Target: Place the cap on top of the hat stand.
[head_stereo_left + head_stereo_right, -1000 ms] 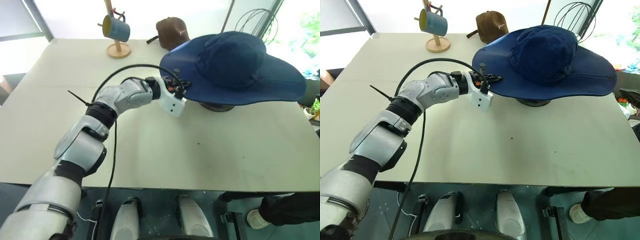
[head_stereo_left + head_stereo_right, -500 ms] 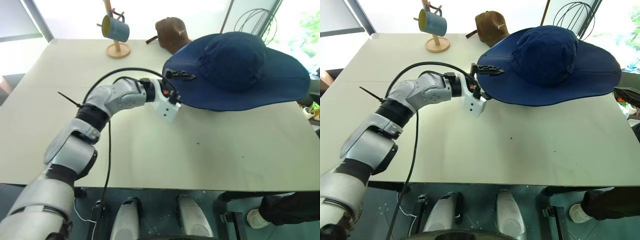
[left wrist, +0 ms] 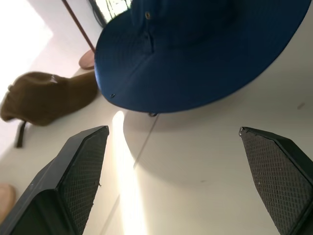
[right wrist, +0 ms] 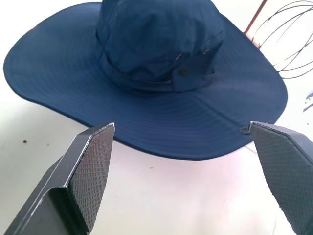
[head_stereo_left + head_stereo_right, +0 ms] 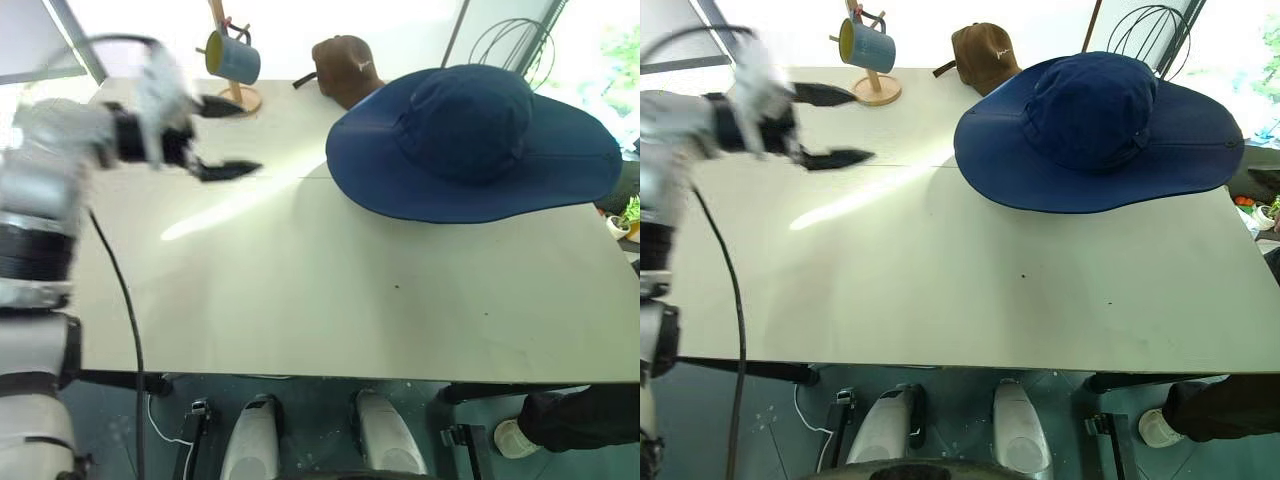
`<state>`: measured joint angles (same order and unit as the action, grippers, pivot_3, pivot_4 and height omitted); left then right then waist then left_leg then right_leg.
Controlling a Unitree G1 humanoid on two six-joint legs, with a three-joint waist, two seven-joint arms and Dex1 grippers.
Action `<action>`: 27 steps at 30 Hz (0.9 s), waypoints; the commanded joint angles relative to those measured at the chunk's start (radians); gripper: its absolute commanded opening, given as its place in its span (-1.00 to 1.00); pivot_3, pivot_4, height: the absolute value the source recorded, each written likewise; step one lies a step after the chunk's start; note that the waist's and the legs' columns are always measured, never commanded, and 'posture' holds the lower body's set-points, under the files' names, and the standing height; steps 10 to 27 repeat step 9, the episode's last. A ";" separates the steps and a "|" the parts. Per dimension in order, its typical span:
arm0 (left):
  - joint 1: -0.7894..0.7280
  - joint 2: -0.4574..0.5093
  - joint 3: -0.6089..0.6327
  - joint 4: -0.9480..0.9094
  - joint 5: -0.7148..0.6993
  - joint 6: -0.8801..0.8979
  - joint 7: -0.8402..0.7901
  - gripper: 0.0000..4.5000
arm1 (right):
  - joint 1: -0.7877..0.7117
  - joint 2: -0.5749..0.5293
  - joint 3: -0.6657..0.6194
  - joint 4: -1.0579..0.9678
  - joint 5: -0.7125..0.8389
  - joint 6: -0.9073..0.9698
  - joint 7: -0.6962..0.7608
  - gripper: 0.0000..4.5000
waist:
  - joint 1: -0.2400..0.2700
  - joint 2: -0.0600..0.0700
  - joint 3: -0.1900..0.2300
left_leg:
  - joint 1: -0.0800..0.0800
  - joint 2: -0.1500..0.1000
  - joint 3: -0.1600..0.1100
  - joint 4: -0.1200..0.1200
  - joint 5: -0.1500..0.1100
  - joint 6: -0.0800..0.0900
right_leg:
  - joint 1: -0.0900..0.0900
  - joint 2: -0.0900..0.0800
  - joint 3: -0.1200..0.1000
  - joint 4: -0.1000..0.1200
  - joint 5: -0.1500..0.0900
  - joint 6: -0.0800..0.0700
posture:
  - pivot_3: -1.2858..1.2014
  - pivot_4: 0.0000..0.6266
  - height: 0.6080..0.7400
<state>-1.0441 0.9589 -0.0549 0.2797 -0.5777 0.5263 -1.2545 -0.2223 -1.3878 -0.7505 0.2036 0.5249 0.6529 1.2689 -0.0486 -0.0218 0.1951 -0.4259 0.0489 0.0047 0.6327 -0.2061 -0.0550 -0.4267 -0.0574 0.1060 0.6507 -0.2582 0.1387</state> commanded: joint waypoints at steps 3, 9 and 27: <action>-0.126 0.089 0.084 0.090 -0.081 0.218 -0.175 0.99 | -0.153 -0.074 0.097 0.130 0.031 -0.044 0.043 1.00 | -0.001 0.001 -0.001 | 0.001 0.000 0.000 0.000 0.000 0.000 | 0.001 0.000 0.000 0.000 0.000 0.000 | 0.03 -0.52 0.97; -0.170 0.079 0.052 0.154 0.015 0.177 -0.223 0.99 | -0.268 -0.063 0.222 0.188 0.014 -0.077 0.061 1.00 | -0.008 0.001 0.000 | 0.001 0.000 0.000 0.000 0.000 0.000 | 0.001 0.000 0.000 0.000 -0.002 -0.004 | 0.03 -0.52 0.97; -0.170 0.079 0.052 0.154 0.015 0.177 -0.223 0.99 | -0.268 -0.063 0.222 0.188 0.014 -0.077 0.061 1.00 | -0.008 0.001 0.000 | 0.001 0.000 0.000 0.000 0.000 0.000 | 0.001 0.000 0.000 0.000 -0.002 -0.004 | 0.03 -0.52 0.97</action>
